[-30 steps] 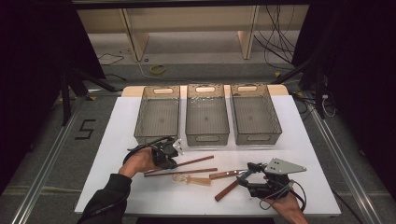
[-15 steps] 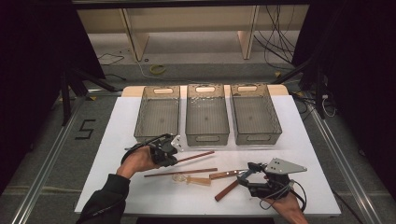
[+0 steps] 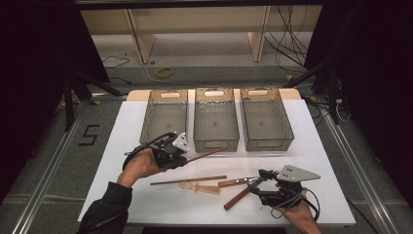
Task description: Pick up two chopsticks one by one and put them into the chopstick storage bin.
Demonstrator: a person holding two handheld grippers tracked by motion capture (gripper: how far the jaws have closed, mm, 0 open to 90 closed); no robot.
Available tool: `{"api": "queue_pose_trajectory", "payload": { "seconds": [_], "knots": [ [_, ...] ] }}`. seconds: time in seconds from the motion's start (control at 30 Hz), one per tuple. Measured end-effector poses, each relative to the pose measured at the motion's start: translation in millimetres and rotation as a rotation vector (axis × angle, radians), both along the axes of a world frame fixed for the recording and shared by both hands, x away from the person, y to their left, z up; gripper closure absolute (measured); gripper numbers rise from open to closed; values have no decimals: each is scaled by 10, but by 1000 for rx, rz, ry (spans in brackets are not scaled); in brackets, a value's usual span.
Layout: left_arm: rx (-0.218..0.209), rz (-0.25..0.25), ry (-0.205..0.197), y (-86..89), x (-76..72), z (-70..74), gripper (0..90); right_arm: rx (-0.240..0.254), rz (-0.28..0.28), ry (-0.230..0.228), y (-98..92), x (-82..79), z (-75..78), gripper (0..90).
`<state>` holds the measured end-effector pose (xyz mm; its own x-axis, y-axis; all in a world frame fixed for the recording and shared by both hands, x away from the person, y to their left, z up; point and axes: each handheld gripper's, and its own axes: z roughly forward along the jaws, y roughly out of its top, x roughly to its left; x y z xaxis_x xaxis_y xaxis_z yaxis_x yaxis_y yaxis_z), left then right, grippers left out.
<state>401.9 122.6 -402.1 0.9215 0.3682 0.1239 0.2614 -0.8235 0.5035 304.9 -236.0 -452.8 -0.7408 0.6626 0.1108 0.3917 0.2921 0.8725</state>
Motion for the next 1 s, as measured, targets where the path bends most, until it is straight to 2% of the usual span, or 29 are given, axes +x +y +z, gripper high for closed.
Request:
{"api": "queue_pose_trajectory", "payload": {
  "seconds": [0.1, 0.27, 0.3, 0.33, 0.53, 0.7, 0.93, 1.0],
  "knots": [
    [-16, 49, -3, 43, 83, 42, 841, 4, 2, -4, -5, -2, 4, 335],
    [-52, 106, -28, 109, 221, 124, 842, 9, 0, -3, -9, -4, 6, 335],
    [-54, 112, -23, 130, 257, 154, 842, 9, 0, -3, -9, -4, 6, 335],
    [-59, 125, -41, 156, 299, 188, 842, 9, 0, -4, -9, -4, 5, 335],
    [-83, 229, -70, 300, 530, 308, 841, 11, 2, -4, -9, -3, 6, 333],
    [-97, 281, -76, 378, 675, 334, 842, 10, 2, -3, -11, -2, 4, 333],
    [-103, 350, -53, 473, 871, 319, 842, 10, 3, -2, -12, -1, 4, 334],
    [-108, 380, -57, 503, 937, 311, 842, 10, 3, -2, -12, -2, 4, 333]
  ]
}}
